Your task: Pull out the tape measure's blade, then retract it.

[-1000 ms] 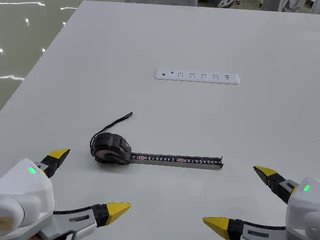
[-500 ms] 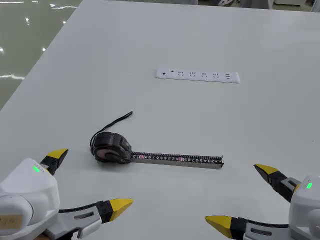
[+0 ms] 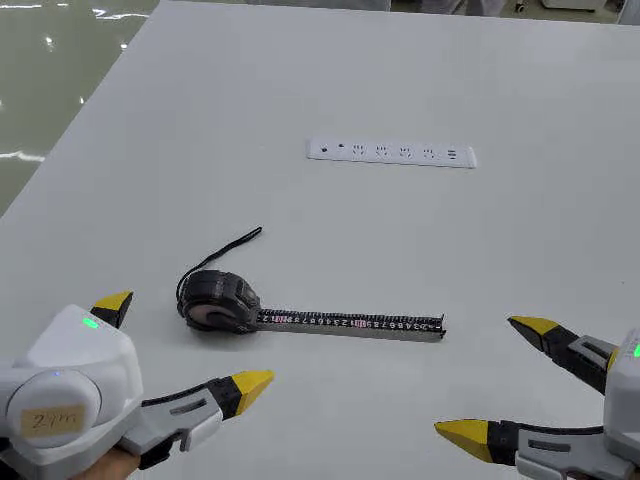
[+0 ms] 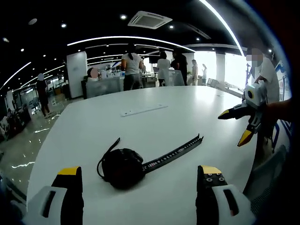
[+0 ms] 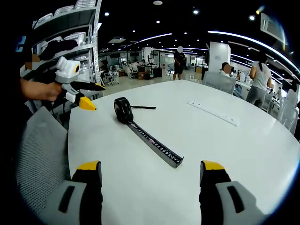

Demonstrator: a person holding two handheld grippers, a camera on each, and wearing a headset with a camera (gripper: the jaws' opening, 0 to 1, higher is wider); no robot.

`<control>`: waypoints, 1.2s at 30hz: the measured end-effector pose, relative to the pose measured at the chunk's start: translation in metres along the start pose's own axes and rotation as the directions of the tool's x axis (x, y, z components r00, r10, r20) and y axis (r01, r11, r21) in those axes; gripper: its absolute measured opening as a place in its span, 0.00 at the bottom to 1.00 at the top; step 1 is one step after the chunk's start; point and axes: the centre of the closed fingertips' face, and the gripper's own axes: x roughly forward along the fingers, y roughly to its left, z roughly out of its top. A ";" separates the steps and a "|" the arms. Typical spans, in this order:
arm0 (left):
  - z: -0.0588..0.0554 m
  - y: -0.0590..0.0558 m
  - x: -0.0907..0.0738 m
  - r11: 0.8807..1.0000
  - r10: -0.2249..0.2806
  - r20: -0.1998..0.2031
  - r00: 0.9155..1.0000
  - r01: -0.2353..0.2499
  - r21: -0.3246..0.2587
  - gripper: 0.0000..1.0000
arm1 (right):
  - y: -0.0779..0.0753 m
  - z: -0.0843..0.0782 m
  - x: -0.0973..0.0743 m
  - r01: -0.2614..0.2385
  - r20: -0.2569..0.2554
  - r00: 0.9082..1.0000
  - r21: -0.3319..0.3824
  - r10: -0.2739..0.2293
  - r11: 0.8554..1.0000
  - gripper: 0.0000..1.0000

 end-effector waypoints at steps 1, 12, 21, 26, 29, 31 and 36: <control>0.002 0.000 0.001 1.000 0.000 0.007 1.000 0.000 -0.006 0.98 | -0.001 0.000 0.001 -0.005 -0.001 1.000 -0.006 0.005 1.000 0.87; 0.006 0.009 0.019 0.998 0.053 0.007 0.999 -0.053 -0.044 0.98 | -0.015 0.003 0.007 -0.091 -0.014 0.996 -0.092 0.090 0.992 0.73; 0.010 0.014 0.037 0.995 0.088 -0.002 0.996 -0.088 -0.042 0.98 | -0.029 0.006 0.017 -0.157 -0.043 0.988 -0.179 0.151 0.971 0.62; 0.011 0.014 0.048 0.994 0.093 -0.003 0.996 -0.093 -0.051 0.97 | -0.037 0.005 0.024 -0.181 -0.066 0.983 -0.214 0.171 0.960 0.62; 0.009 0.016 0.052 0.993 0.101 -0.013 0.995 -0.102 -0.059 0.97 | -0.038 0.003 0.027 -0.203 -0.082 0.979 -0.236 0.188 0.950 0.58; 0.007 0.017 0.055 0.992 0.106 -0.024 0.994 -0.107 -0.060 0.95 | -0.039 0.001 0.029 -0.216 -0.091 0.976 -0.242 0.199 0.946 0.56; 0.001 0.021 0.061 0.990 0.118 -0.044 0.992 -0.122 -0.077 0.94 | -0.038 -0.007 0.035 -0.255 -0.120 0.965 -0.254 0.231 0.933 0.50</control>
